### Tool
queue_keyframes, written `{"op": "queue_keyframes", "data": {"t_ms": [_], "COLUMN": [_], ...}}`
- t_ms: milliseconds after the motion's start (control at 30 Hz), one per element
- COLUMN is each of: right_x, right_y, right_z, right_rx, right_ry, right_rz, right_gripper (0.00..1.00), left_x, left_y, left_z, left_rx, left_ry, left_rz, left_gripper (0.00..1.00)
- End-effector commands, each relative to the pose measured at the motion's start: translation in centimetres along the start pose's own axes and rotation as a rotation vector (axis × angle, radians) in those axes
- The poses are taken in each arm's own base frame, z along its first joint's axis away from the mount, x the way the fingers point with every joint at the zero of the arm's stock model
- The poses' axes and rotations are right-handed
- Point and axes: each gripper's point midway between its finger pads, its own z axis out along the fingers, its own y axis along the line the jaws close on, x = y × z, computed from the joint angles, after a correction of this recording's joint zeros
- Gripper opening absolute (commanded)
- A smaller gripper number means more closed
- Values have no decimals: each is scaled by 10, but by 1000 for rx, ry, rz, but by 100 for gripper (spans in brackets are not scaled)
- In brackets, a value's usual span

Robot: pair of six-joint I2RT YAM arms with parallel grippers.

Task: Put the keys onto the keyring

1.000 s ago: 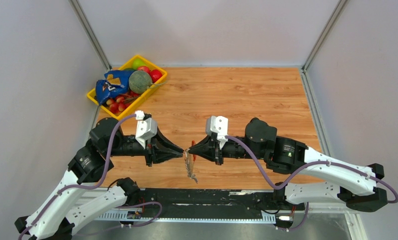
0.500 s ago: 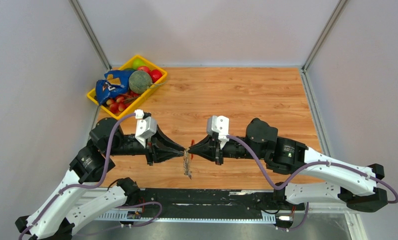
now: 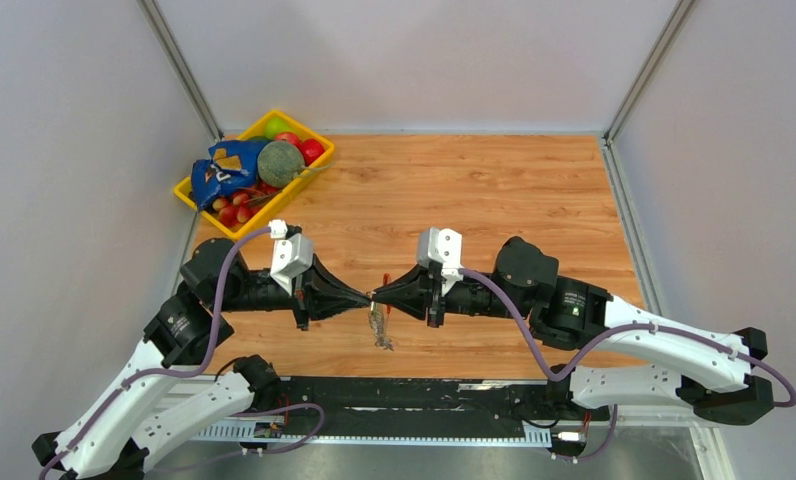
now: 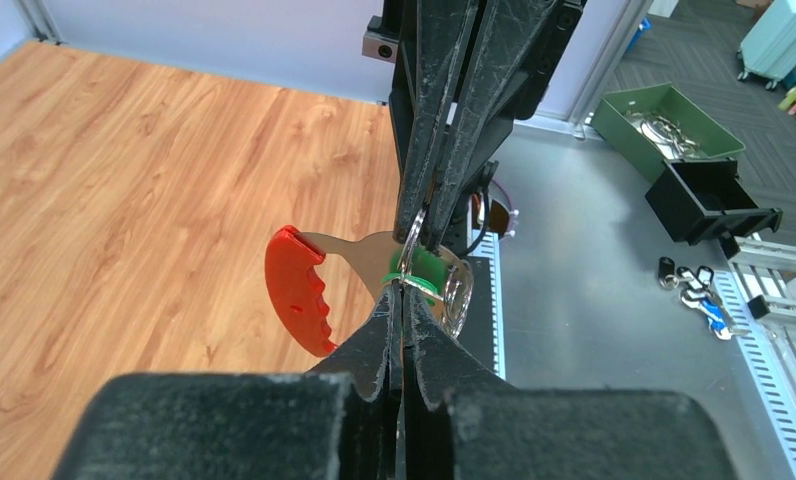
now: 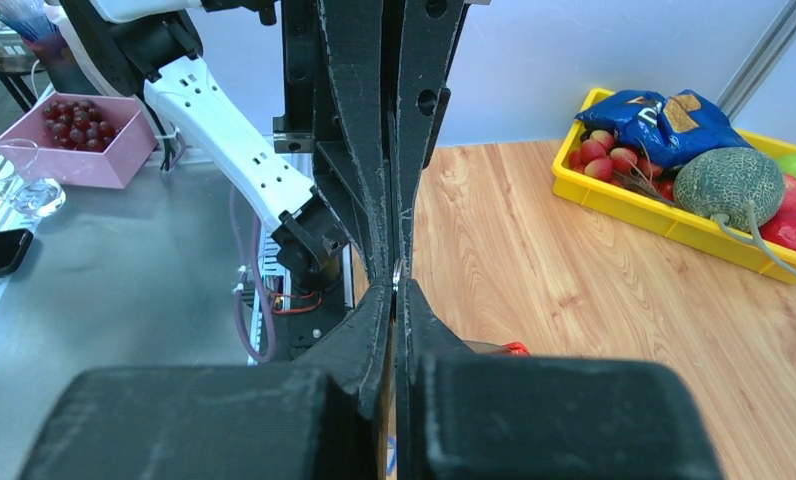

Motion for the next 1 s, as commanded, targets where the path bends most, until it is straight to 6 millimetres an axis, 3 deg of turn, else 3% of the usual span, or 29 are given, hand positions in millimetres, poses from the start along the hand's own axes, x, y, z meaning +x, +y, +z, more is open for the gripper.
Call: {"op": "queue_keyframes", "data": {"t_ms": [0, 600, 967], "right_x": [-34, -58, -53], "right_y": [1, -9, -14], "right_z": [-1, -16, -10], "right_rx": [1, 66, 106], "right_ry": [-175, -538, -650], "right_rz": [2, -55, -57], "right_gripper": [0, 0, 0], "left_x": [-9, -19, -20], "left_y": [-3, -12, -12], "left_z": [1, -5, -4], "left_rx": [16, 37, 39], "left_ry": [-53, -107, -111], "left_rz": [11, 60, 65], "left_gripper": [0, 0, 0]}}
